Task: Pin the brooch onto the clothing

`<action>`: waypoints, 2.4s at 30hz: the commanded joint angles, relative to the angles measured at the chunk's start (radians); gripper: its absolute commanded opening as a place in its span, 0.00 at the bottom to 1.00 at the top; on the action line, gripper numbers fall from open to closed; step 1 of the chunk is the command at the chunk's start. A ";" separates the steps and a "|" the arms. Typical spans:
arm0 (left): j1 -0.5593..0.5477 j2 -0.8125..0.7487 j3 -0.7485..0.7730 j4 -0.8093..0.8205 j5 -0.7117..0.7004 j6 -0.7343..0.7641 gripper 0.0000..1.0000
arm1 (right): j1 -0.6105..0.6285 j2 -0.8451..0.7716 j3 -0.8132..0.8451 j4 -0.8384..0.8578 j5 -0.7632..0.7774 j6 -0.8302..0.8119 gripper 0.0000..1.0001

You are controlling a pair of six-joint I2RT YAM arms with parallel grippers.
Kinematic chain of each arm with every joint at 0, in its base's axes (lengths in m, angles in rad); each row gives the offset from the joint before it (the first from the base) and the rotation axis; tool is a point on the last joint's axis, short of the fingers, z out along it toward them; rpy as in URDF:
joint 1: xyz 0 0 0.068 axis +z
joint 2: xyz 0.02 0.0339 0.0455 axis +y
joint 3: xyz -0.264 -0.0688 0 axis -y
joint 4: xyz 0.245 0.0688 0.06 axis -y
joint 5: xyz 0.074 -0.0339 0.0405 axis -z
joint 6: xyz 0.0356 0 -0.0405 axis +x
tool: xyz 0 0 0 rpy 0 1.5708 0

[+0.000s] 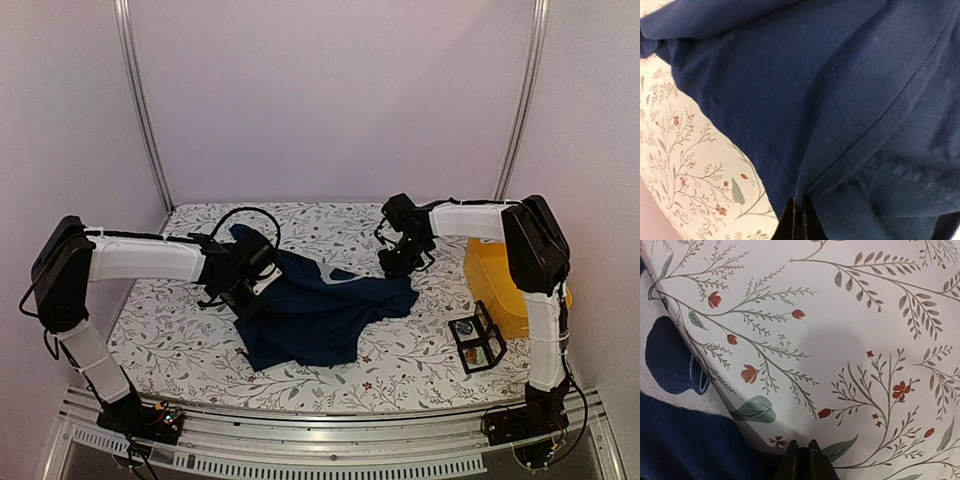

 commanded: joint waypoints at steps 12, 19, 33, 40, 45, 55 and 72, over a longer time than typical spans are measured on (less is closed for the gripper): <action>0.085 -0.373 0.143 0.058 -0.224 0.058 0.00 | -0.035 -0.335 0.189 0.061 0.146 0.019 0.00; 0.055 -0.535 0.349 -0.012 -0.351 0.069 0.00 | -0.011 -0.511 0.270 0.092 0.125 0.027 0.00; 0.023 -0.754 -0.073 -0.083 -0.067 -0.212 0.00 | 0.114 -0.913 -0.431 0.290 -0.002 0.304 0.00; 0.298 -0.410 0.225 0.180 -0.040 -0.046 0.00 | -0.066 -0.534 -0.011 0.414 -0.137 0.178 0.00; 0.435 -0.047 0.723 0.250 -0.069 0.111 0.00 | -0.187 -0.160 0.541 0.505 -0.138 0.129 0.00; 0.438 0.019 1.001 0.276 -0.037 0.385 0.00 | -0.211 -0.200 0.642 0.858 -0.185 0.106 0.00; 0.215 -0.383 -0.131 0.128 0.001 -0.108 0.00 | 0.045 -0.840 -1.022 0.876 0.033 0.576 0.48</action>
